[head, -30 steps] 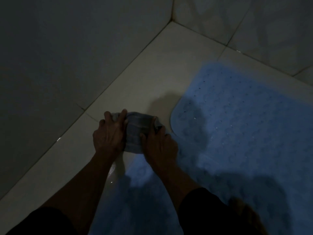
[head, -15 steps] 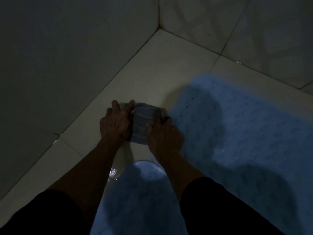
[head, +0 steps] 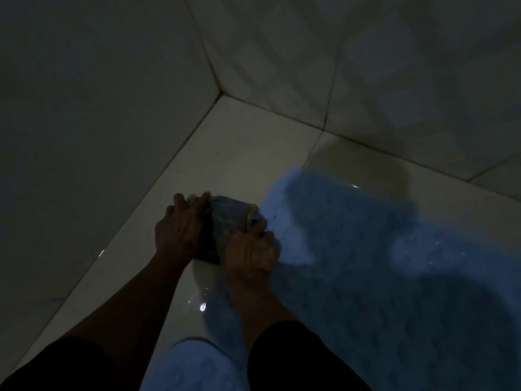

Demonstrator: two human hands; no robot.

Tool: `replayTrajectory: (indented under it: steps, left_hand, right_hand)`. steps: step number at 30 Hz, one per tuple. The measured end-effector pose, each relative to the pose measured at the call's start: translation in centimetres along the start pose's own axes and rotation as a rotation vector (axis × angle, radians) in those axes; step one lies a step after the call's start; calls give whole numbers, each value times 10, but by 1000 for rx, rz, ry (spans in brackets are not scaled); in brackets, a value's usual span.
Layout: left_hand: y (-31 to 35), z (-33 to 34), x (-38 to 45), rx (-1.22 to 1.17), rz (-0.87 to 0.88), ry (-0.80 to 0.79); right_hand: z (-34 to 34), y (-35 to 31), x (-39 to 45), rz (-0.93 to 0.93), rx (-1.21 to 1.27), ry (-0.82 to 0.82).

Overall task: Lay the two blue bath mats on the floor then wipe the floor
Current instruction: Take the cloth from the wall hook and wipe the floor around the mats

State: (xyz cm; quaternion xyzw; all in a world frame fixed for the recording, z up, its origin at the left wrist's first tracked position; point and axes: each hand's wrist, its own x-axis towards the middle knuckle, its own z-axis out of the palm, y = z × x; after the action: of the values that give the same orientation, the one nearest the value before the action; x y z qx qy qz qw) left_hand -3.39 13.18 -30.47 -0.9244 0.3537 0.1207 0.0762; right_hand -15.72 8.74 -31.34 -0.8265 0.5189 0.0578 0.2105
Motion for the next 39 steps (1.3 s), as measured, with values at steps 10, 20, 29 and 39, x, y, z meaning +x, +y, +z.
replayTrajectory:
  steps: [10,20,29,39]
  left_hand:
    - [36,-11,31,-59,54,52]
    - [67,-18,68,-218,147,152]
    - [110,-25,118,-156,223,101]
    - [146,-34,149,-288,469,94]
  right_hand:
    - [-18,24,48,-73,4,-53]
    - [-39,44,82,-41,-37,180]
    - [-58,68,131,2,-60,184]
    - [-81,95,157,128,-116,235]
